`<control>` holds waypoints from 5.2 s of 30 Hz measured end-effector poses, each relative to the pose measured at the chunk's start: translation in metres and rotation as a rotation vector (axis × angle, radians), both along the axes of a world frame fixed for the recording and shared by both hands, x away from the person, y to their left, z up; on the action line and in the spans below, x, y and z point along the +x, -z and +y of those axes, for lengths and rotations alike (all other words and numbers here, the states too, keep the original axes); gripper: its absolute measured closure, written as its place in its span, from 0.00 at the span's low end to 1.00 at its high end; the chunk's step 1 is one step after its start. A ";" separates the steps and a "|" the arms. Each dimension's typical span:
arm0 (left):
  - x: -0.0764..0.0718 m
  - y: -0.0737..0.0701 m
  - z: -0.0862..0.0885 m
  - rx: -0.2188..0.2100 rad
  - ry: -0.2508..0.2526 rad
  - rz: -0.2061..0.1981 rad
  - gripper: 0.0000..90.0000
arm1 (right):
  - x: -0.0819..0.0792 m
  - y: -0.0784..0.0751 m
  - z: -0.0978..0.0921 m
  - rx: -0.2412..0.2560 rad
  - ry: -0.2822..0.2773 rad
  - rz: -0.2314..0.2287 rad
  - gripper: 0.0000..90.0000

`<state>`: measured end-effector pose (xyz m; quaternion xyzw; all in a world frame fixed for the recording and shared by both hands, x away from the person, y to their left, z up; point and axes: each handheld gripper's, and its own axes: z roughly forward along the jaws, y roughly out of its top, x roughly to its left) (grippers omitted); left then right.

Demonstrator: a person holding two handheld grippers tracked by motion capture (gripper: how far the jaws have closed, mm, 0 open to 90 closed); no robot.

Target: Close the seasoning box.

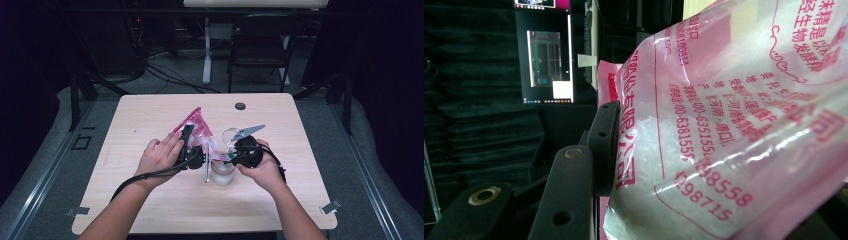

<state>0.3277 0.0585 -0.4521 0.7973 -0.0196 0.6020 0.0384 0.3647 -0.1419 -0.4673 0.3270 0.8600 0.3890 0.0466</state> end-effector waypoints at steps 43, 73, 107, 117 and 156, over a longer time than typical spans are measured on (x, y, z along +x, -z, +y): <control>-0.001 -0.004 -0.007 0.022 0.008 -0.016 0.69 | 0.002 0.001 -0.003 -0.003 0.004 0.005 1.00; 0.000 0.007 0.003 0.047 -0.003 0.016 0.69 | 0.004 0.008 0.006 -0.042 -0.004 0.009 1.00; 0.001 0.007 0.001 0.080 0.002 0.022 0.69 | 0.005 0.008 0.005 -0.036 0.001 0.014 1.00; 0.001 0.007 0.000 0.097 0.016 0.024 0.69 | 0.005 0.009 0.004 -0.037 0.004 0.011 1.00; -0.002 -0.002 -0.012 0.157 0.044 0.016 0.68 | 0.006 0.009 0.000 -0.033 0.009 0.023 1.00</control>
